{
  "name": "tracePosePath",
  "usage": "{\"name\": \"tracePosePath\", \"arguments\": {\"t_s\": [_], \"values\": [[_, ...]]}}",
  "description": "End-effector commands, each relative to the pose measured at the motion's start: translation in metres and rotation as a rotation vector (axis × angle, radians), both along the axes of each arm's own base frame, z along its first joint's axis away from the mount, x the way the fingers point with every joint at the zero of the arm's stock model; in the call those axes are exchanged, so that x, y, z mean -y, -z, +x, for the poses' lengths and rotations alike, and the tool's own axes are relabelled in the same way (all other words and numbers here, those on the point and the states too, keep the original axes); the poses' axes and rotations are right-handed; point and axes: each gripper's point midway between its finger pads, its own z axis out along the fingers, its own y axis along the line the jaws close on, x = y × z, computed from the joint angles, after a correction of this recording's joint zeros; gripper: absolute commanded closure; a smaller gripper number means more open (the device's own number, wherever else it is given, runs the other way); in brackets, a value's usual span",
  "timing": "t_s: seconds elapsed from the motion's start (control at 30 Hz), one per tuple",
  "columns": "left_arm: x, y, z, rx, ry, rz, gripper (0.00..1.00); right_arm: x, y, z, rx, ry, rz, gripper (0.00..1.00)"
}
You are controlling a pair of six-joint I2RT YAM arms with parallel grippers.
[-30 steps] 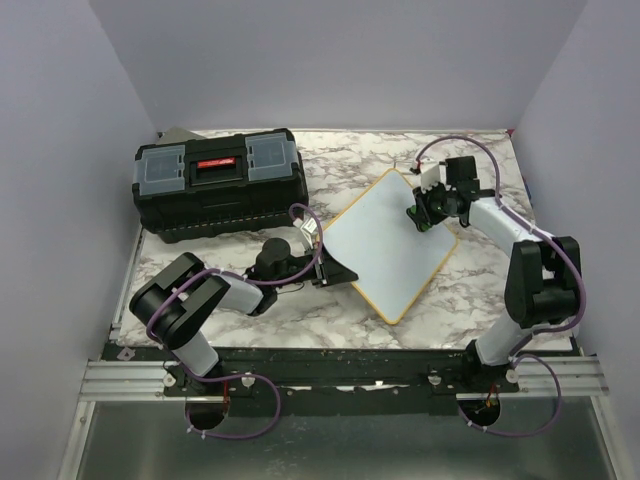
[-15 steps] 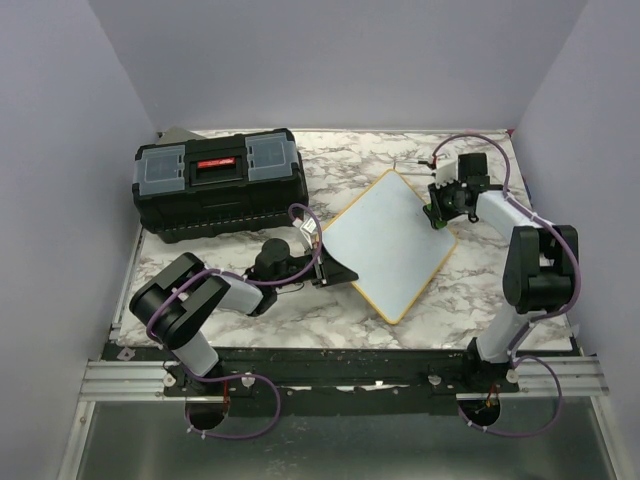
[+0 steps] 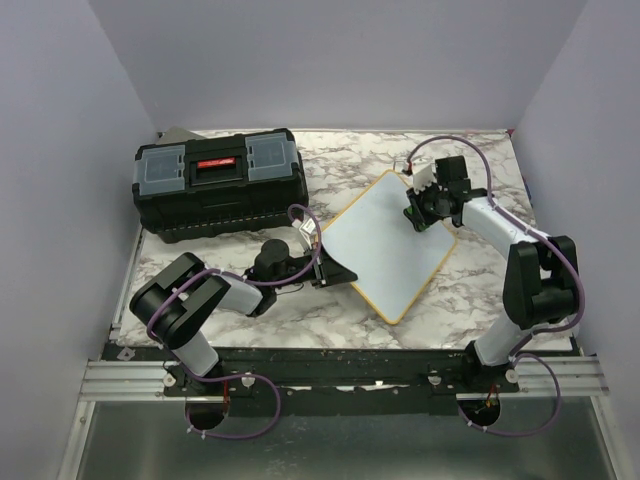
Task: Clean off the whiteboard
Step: Erase the whiteboard at the center of the board.
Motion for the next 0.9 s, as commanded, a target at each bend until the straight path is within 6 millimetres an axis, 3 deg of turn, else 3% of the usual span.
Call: {"name": "tracePosePath", "arguments": {"t_s": [0.0, 0.1, 0.17, 0.4, 0.63, 0.87], "values": [[0.009, -0.049, -0.019, 0.284, 0.127, -0.124, 1.0, 0.027, 0.049, -0.033, -0.199, 0.083, -0.092, 0.99], [0.009, -0.049, -0.019, 0.284, 0.13, -0.125, 1.0, 0.053, 0.059, -0.029, -0.214, 0.131, -0.142, 0.99], [0.009, -0.05, -0.019, 0.288, 0.13, -0.126, 1.0, 0.058, 0.066, -0.033, -0.234, 0.123, -0.171, 0.99], [0.011, -0.05, -0.017, 0.283, 0.131, -0.124, 1.0, 0.024, 0.067, -0.052, -0.248, -0.008, -0.114, 0.99], [0.01, -0.05, -0.017, 0.284, 0.129, -0.119, 1.0, -0.008, 0.052, -0.051, -0.21, -0.074, -0.102, 0.99], [0.01, -0.05, -0.018, 0.285, 0.13, -0.123, 1.0, 0.027, 0.065, -0.044, -0.18, 0.025, -0.244, 0.99]]}}
